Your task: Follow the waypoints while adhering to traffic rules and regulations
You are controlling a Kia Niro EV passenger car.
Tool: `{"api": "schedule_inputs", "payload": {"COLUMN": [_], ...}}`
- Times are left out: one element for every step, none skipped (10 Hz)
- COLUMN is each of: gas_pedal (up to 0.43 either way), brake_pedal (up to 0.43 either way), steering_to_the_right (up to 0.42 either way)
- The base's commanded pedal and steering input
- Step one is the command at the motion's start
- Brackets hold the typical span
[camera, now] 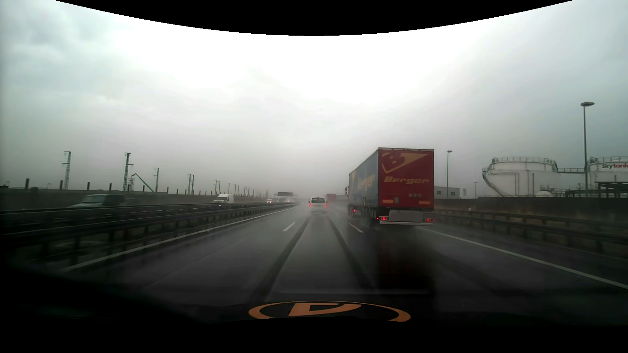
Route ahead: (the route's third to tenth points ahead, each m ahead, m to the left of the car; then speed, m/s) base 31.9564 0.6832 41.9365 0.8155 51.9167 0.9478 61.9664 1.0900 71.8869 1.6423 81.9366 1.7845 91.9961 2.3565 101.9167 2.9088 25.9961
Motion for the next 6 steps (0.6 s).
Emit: {"api": "schedule_inputs", "payload": {"gas_pedal": [0.130,0.118,0.118,0.118,0.130,0.130], "brake_pedal": [0.000,0.000,0.000,0.000,0.000,0.000], "steering_to_the_right": [-0.002,-0.002,-0.003,-0.003,-0.003,-0.003]}}
